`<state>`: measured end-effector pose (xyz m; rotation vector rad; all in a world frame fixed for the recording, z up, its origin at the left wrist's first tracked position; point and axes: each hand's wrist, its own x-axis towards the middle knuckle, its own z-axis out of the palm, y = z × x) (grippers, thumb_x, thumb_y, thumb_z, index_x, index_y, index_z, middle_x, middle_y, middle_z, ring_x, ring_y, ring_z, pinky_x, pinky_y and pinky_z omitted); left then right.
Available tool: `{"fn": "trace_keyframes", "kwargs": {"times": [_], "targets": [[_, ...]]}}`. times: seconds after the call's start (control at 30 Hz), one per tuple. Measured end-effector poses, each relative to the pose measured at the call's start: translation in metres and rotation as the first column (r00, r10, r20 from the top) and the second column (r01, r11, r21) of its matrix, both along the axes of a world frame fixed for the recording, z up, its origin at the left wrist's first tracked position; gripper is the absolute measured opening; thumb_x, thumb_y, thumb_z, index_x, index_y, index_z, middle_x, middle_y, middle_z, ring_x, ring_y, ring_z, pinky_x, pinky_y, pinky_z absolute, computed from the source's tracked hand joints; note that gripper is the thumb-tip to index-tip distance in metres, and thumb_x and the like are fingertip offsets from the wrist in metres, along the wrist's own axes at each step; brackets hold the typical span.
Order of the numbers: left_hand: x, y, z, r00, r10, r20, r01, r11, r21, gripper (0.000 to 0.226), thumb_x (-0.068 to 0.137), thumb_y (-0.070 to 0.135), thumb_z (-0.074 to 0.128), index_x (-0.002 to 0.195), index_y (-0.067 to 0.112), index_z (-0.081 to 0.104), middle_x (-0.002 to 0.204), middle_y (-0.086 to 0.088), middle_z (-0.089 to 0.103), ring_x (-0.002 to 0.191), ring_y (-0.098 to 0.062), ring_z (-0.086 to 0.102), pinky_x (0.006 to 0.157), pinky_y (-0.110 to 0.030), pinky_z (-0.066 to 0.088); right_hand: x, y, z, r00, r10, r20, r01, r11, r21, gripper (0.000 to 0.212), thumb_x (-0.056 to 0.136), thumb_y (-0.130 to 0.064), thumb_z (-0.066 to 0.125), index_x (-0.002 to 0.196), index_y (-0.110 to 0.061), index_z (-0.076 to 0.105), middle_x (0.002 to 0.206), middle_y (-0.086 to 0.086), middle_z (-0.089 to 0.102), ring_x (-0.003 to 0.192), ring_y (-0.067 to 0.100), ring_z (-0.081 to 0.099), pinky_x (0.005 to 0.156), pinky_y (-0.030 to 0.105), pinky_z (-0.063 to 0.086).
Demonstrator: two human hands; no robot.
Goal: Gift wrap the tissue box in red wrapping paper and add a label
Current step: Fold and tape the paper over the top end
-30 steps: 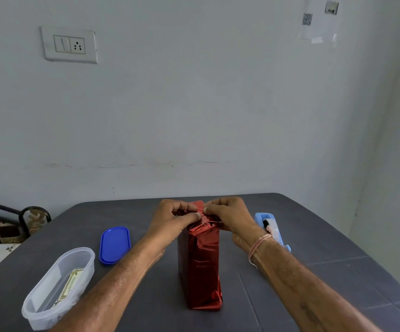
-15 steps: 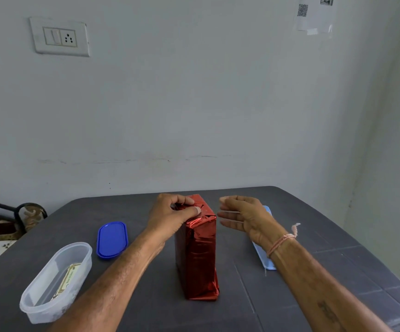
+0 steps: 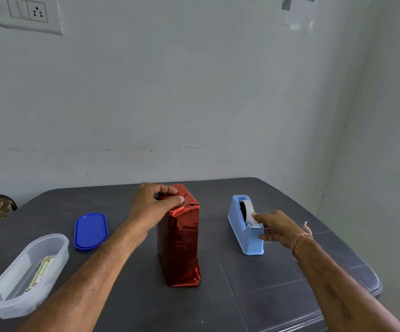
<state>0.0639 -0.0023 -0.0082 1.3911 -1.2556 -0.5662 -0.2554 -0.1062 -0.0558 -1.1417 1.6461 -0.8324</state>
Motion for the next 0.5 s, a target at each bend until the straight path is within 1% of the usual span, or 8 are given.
{"fn": "trace_keyframes", "kwargs": {"times": [0.07, 0.17, 0.27, 0.33, 0.4, 0.43, 0.5], "targets": [[0.001, 0.001, 0.000, 1.000, 0.000, 0.005, 0.000, 1.000, -0.001, 0.019, 0.073, 0.030, 0.091, 0.088, 0.027, 0.079, 0.111, 0.006, 0.067, 0.103, -0.012, 0.062, 0.084, -0.029, 0.052, 0.001, 0.000, 0.001, 1.000, 0.001, 0.001, -0.001, 1.000, 0.022, 0.051, 0.093, -0.027, 0.075, 0.130, 0.003, 0.056, 0.125, 0.018, 0.060, 0.091, 0.029, 0.068, 0.052, 0.032, 0.060], [0.001, 0.001, -0.001, 1.000, -0.003, -0.003, 0.003, 1.000, 0.002, 0.020, 0.074, 0.030, 0.091, 0.088, 0.027, 0.078, 0.113, 0.006, 0.064, 0.105, -0.013, 0.062, 0.085, -0.029, 0.052, 0.001, 0.001, 0.004, 1.000, 0.016, 0.004, -0.016, 0.997, 0.069, 0.051, 0.094, -0.022, 0.075, 0.133, 0.003, 0.054, 0.126, 0.019, 0.059, 0.091, 0.030, 0.067, 0.054, 0.035, 0.062], [0.000, 0.001, 0.000, 1.000, -0.017, -0.006, 0.017, 1.000, 0.000, 0.020, 0.074, 0.029, 0.091, 0.089, 0.025, 0.078, 0.112, 0.005, 0.064, 0.104, -0.014, 0.062, 0.084, -0.029, 0.052, -0.001, 0.000, 0.008, 0.999, 0.019, 0.031, -0.022, 0.995, 0.094, 0.046, 0.094, -0.014, 0.073, 0.132, 0.005, 0.055, 0.126, 0.022, 0.057, 0.091, 0.033, 0.067, 0.050, 0.038, 0.062], [0.000, -0.001, -0.001, 1.000, -0.015, -0.001, 0.015, 1.000, -0.002, 0.020, 0.074, 0.030, 0.091, 0.089, 0.026, 0.078, 0.114, 0.004, 0.063, 0.105, -0.014, 0.061, 0.081, -0.027, 0.051, -0.001, 0.000, 0.010, 0.999, 0.026, 0.023, -0.028, 0.993, 0.112, 0.042, 0.094, -0.012, 0.073, 0.129, 0.005, 0.057, 0.125, 0.022, 0.057, 0.090, 0.034, 0.067, 0.054, 0.040, 0.063], [0.001, -0.001, -0.002, 1.000, -0.012, -0.004, 0.012, 1.000, -0.010, 0.020, 0.073, 0.030, 0.091, 0.088, 0.027, 0.078, 0.114, 0.005, 0.063, 0.106, -0.012, 0.061, 0.081, -0.027, 0.051, -0.001, 0.001, 0.010, 1.000, 0.026, 0.017, -0.028, 0.992, 0.121, 0.037, 0.094, -0.010, 0.073, 0.124, 0.005, 0.058, 0.125, 0.022, 0.058, 0.090, 0.034, 0.066, 0.061, 0.044, 0.064], [0.002, -0.002, -0.003, 1.000, -0.011, -0.003, 0.011, 1.000, -0.016, 0.020, 0.073, 0.031, 0.091, 0.088, 0.028, 0.078, 0.115, 0.004, 0.064, 0.106, -0.012, 0.061, 0.084, -0.029, 0.052, 0.000, 0.001, 0.011, 0.999, 0.025, 0.021, -0.027, 0.991, 0.128, 0.036, 0.093, -0.008, 0.073, 0.123, 0.005, 0.058, 0.126, 0.022, 0.057, 0.092, 0.035, 0.066, 0.062, 0.046, 0.064], [0.002, -0.003, -0.004, 1.000, -0.007, 0.005, 0.007, 1.000, -0.014, 0.021, 0.072, 0.033, 0.091, 0.088, 0.029, 0.079, 0.116, 0.003, 0.064, 0.106, -0.013, 0.061, 0.088, -0.032, 0.054, 0.000, 0.002, 0.010, 0.999, 0.024, 0.041, -0.030, 0.989, 0.143, 0.039, 0.093, -0.005, 0.073, 0.127, 0.005, 0.056, 0.128, 0.023, 0.054, 0.099, 0.039, 0.065, 0.059, 0.048, 0.063]]}}
